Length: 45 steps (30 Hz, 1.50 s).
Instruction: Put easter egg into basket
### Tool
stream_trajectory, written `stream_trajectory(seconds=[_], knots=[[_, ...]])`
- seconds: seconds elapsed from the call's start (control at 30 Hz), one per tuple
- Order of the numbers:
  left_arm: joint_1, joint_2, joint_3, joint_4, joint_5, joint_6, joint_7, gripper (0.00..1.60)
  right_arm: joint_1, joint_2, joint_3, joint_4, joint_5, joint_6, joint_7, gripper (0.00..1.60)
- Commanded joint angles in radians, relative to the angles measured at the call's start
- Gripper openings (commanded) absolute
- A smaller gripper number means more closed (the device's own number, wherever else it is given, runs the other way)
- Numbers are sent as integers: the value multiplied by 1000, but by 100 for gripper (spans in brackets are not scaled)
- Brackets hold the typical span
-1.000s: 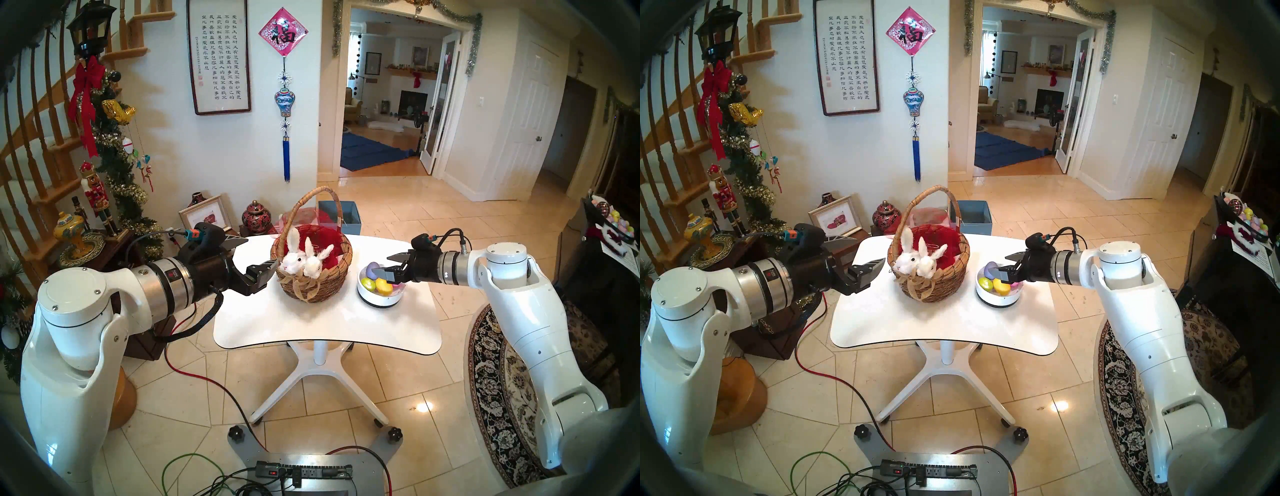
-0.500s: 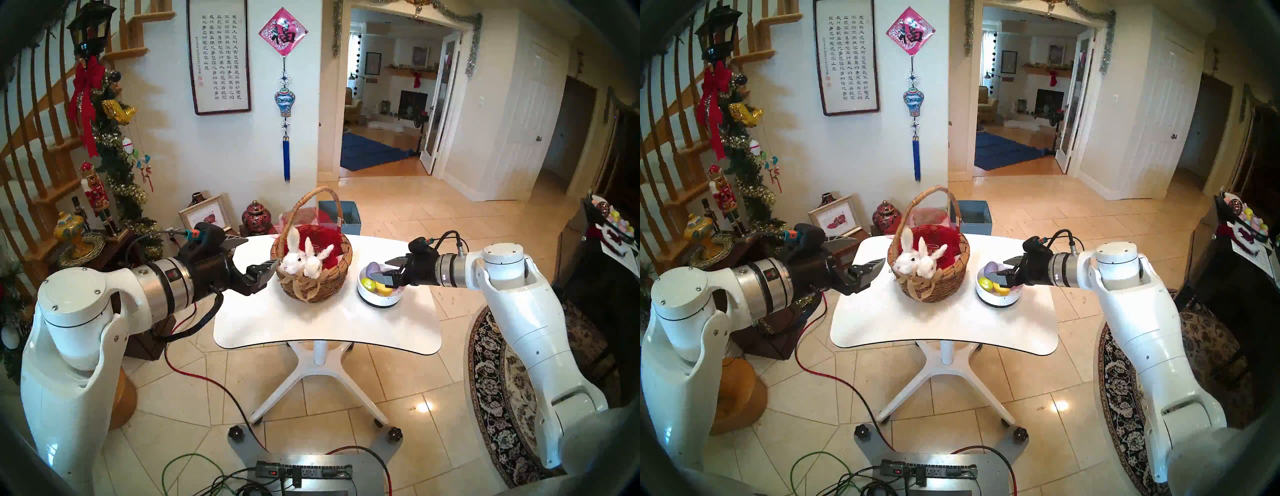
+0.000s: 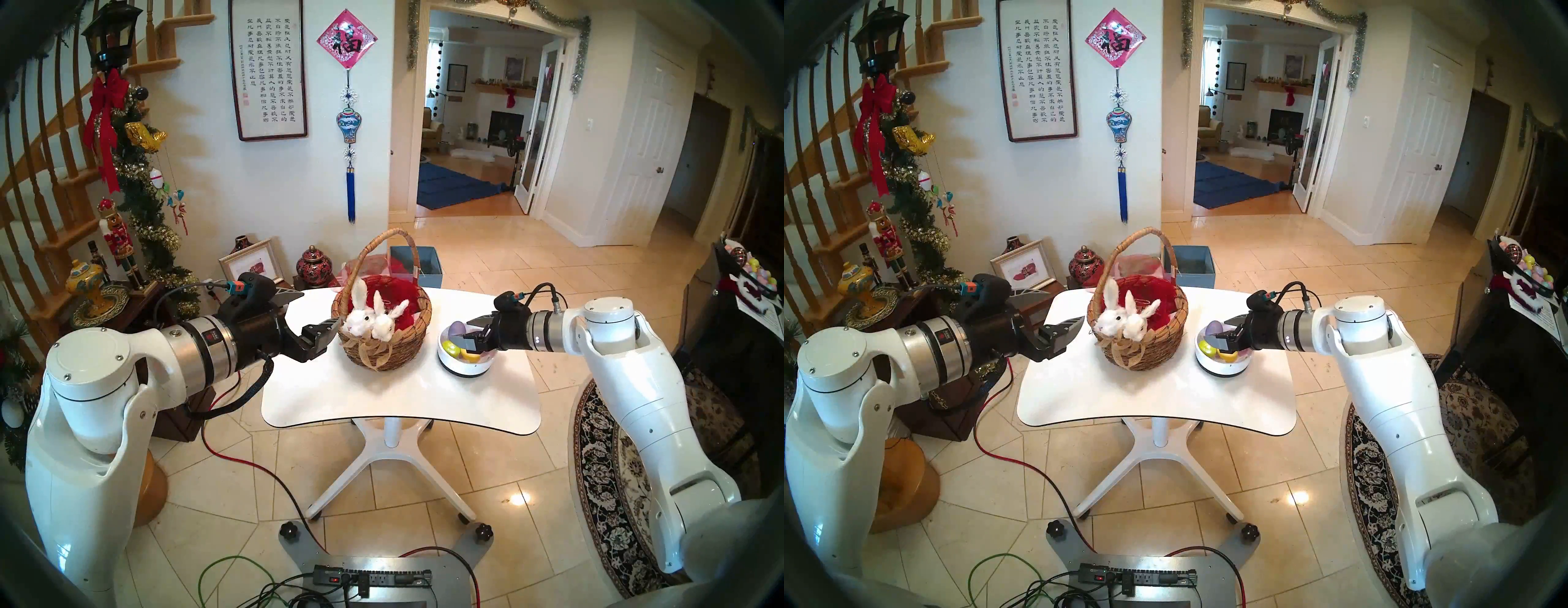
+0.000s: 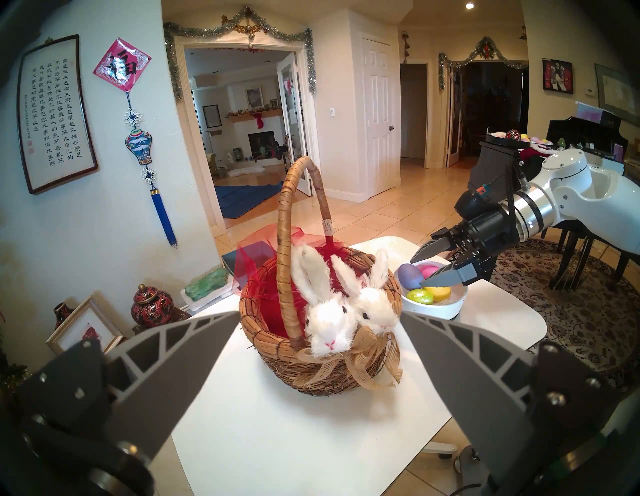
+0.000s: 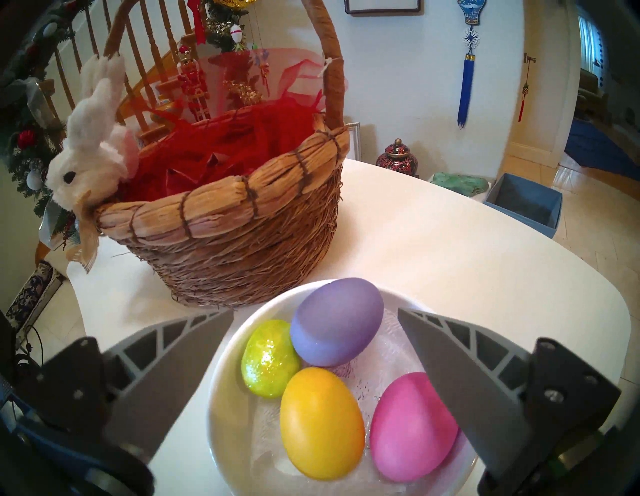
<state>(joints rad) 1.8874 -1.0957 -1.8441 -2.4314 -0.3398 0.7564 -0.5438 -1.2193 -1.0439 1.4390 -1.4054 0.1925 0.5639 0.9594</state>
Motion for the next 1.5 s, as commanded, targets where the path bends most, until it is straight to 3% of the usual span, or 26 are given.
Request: stream_trajectory(seconds=[0.0,0.4,1.47], knots=[[-8,2,-3,-4,0,0,0,160,23,-4,3,-3,-5,-4,-11,160],[-8,-1,-3,-4,3,1,-3,160,23,-6,-11,2,-41,-22,-32,160],[-11,-7,-4,-4,12,3,-11,160,3,-16,-7,4,-46,-37,-24,160]])
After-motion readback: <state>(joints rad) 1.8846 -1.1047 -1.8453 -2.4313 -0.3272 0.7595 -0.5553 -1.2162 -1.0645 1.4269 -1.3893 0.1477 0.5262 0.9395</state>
